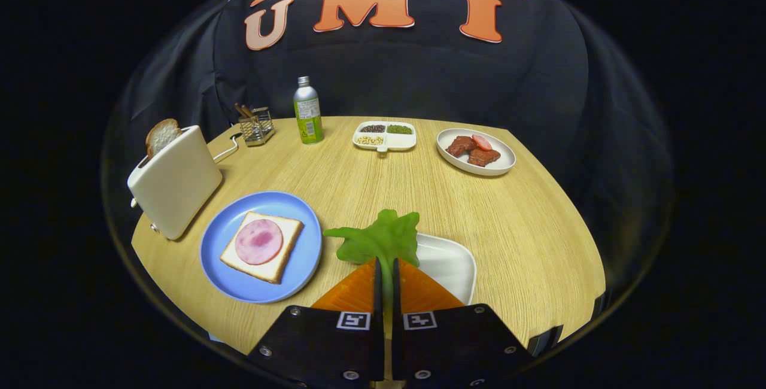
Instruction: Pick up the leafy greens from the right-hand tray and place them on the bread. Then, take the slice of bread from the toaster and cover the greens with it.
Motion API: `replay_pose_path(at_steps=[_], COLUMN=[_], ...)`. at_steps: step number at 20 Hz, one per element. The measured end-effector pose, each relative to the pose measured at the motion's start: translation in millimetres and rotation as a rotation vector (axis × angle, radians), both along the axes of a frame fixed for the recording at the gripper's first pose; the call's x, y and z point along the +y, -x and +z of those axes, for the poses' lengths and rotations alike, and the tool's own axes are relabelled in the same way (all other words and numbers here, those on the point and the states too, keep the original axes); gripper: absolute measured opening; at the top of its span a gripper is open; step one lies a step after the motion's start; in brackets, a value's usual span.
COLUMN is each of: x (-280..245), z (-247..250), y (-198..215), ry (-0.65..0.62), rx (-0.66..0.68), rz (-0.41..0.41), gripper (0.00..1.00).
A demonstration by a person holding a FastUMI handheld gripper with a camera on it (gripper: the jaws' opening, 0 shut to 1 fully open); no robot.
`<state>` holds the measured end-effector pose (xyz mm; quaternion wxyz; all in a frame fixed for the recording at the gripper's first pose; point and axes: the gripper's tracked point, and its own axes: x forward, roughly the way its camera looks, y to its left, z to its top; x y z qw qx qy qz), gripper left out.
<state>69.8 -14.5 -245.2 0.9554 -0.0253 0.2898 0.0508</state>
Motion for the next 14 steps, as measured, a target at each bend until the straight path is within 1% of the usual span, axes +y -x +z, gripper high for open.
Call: replay_pose_path(at_steps=[4,7,10,14], x=[22.6,47.6,64.9,91.8], z=[27.4,40.7,47.4,49.7], y=[5.1,8.8,10.1,13.4], ry=[-0.019,-0.041,-0.027,-0.044], rx=[-0.038,-0.052,-0.075,-0.070], rz=[0.001,0.019,0.025,0.047], gripper=[0.06,0.06,0.06,0.06])
